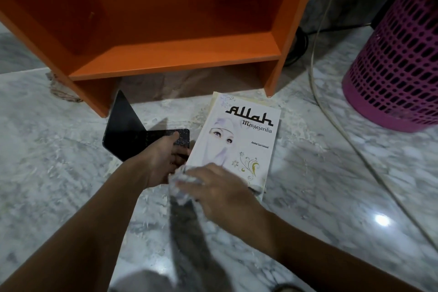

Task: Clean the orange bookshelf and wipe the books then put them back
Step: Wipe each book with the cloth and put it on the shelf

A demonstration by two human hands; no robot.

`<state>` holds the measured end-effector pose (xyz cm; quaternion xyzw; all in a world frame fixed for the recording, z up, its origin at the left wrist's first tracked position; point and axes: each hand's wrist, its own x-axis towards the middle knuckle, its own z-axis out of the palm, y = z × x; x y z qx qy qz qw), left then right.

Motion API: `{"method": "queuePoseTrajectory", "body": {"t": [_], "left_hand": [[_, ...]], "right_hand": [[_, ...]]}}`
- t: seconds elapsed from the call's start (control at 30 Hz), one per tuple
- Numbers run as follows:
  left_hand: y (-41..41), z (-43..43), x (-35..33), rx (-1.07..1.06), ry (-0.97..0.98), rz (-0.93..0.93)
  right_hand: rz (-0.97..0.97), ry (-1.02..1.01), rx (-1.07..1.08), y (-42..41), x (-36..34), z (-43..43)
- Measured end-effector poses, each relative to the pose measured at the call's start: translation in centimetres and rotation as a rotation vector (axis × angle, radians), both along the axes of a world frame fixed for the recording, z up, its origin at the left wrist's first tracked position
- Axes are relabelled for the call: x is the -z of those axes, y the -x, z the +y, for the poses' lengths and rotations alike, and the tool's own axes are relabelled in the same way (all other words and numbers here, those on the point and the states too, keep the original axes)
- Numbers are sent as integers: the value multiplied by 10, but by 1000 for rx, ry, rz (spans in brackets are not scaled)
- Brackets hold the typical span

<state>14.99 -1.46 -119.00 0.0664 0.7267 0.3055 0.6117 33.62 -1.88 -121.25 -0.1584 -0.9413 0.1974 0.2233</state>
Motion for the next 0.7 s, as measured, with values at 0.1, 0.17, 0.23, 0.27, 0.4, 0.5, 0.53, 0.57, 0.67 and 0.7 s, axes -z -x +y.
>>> {"method": "queuePoseTrajectory", "body": {"t": [0.1,0.17,0.23,0.27,0.4,0.5,0.53,0.57,0.67,0.7], "left_hand": [[0,-2,5,103,-5,5],[0,-3,6,185,-23,41],[0,-3,4,201,-28,70],[-1,-2,2,198,-30,85],[-5,-3,-2,195,-38,104],[-7,-4,-5,199,-39,129],[-8,-3,-6,203,-37,145],[-9,-3,-7,206,-33,161],[-13,-1,-12,238,-33,230],[-15,0,-14,256,-41,260]], "right_hand": [[-41,50,271,3,-2,22],[-103,118,417,-8,-5,45],[-159,175,575,-29,-4,75],[-143,185,665,-38,-4,92],[158,413,971,-59,-1,149],[336,526,1036,-58,-4,146],[338,513,1015,-55,-4,136],[339,493,989,-50,-2,127],[340,468,980,-40,5,112],[338,471,976,-38,7,111]]}}
